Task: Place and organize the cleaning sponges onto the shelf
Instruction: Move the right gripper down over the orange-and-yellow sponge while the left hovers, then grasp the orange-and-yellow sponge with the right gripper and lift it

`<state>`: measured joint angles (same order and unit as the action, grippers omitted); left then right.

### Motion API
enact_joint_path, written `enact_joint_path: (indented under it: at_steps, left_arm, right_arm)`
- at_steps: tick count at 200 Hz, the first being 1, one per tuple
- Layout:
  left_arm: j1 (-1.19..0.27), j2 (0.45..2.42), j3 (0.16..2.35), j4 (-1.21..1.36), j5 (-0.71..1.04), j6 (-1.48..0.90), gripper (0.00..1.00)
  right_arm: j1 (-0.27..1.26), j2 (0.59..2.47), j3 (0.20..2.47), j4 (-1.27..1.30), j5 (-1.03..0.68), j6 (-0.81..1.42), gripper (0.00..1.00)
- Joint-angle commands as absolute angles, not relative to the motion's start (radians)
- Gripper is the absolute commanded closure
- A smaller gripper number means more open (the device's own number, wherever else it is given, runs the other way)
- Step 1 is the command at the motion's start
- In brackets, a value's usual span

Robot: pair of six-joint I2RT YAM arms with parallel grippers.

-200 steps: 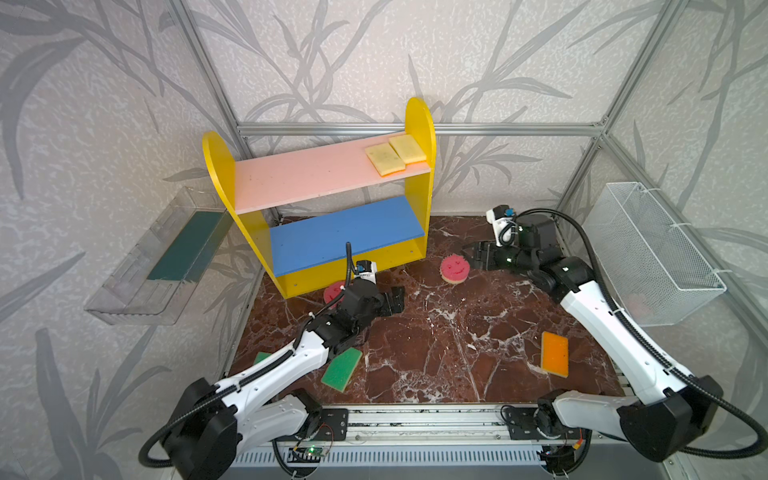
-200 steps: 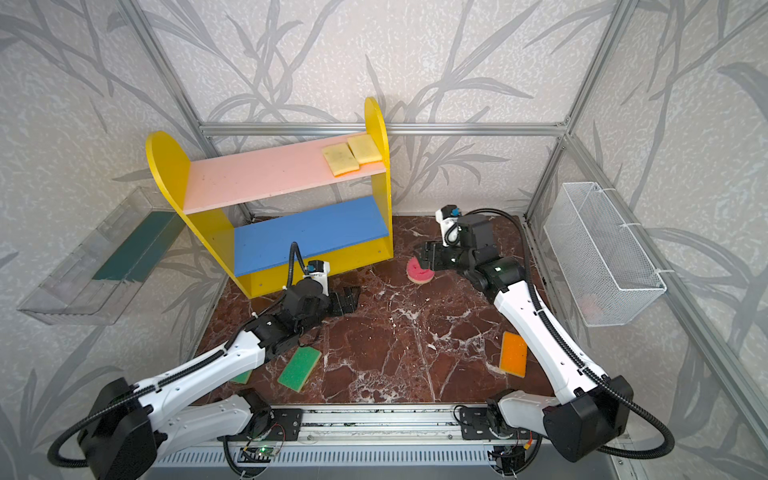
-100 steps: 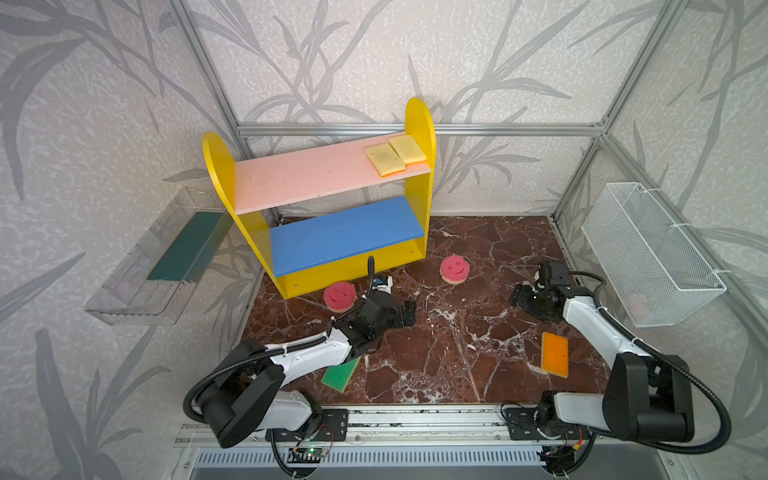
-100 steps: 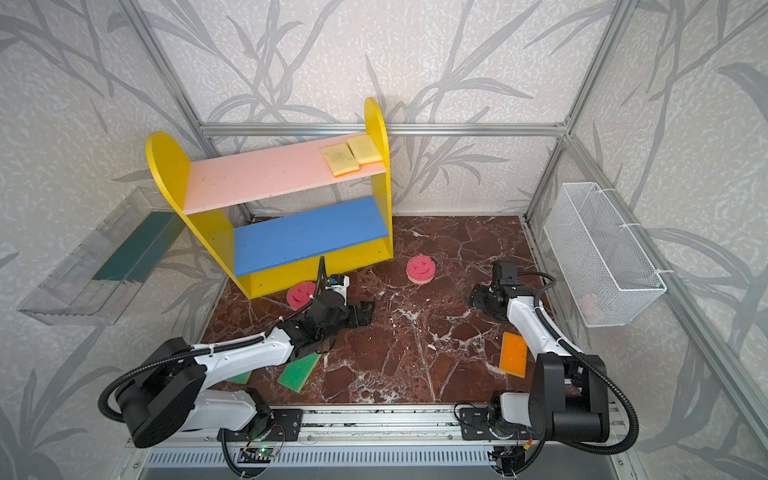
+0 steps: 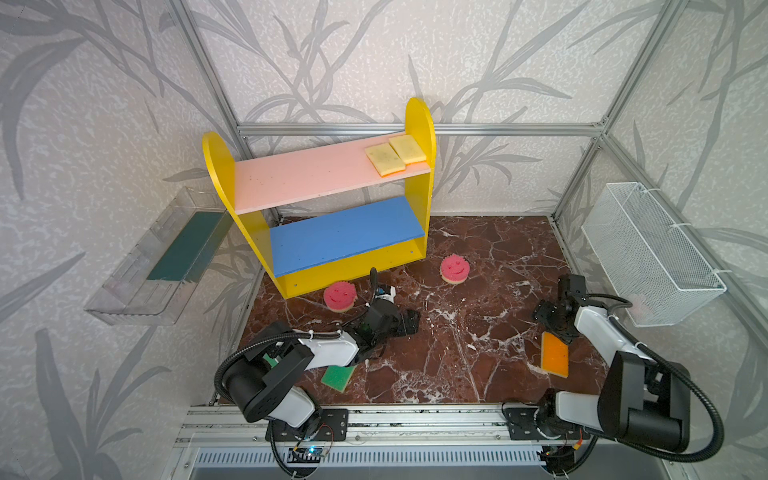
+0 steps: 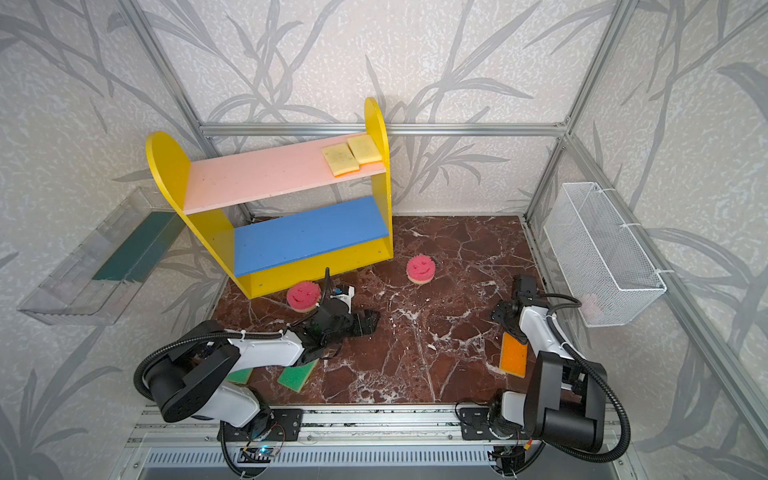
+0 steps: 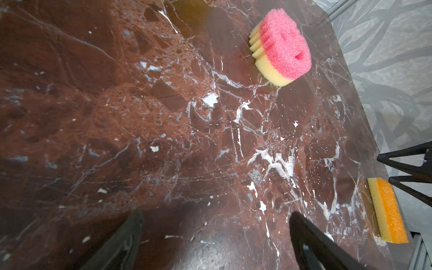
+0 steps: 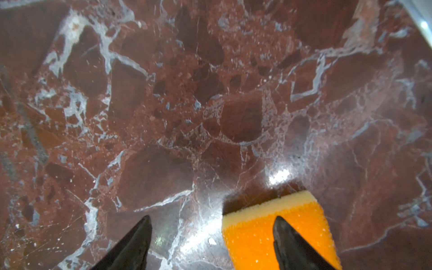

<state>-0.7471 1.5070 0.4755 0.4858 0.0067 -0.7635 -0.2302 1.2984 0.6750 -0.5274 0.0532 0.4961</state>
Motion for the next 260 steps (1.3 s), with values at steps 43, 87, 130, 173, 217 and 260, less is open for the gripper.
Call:
enact_joint_path:
  at_steps: [43, 87, 130, 173, 217, 260]
  left_arm:
    - [-0.750, 1.495, 0.471, 0.539, 0.022, -0.796, 0.01]
    - [-0.750, 1.474, 0.467, 0.522, 0.006, -0.788, 0.02]
    - [-0.750, 1.468, 0.465, 0.515, 0.004, -0.788, 0.02]
    - [-0.750, 1.443, 0.449, 0.523, -0.030, -0.782, 0.01]
    - [-0.750, 1.427, 0.450, 0.510, -0.023, -0.784, 0.01]
    - [-0.752, 1.418, 0.448, 0.490, 0.006, -0.814, 0.01]
  right_arm:
    - [-0.232, 1.355, 0.650, -0.539, 0.022, 0.473, 0.32]
    - [-0.232, 1.427, 0.654, -0.511, -0.026, 0.472, 0.45]
    - [-0.231, 1.456, 0.655, -0.480, -0.094, 0.471, 0.68]
    - [-0.231, 1.454, 0.693, -0.469, -0.143, 0.466, 0.65]
    - [-0.221, 1.422, 0.810, -0.583, -0.167, 0.425, 0.32]
    - [-0.223, 1.313, 0.825, -0.761, -0.081, 0.417, 0.07]
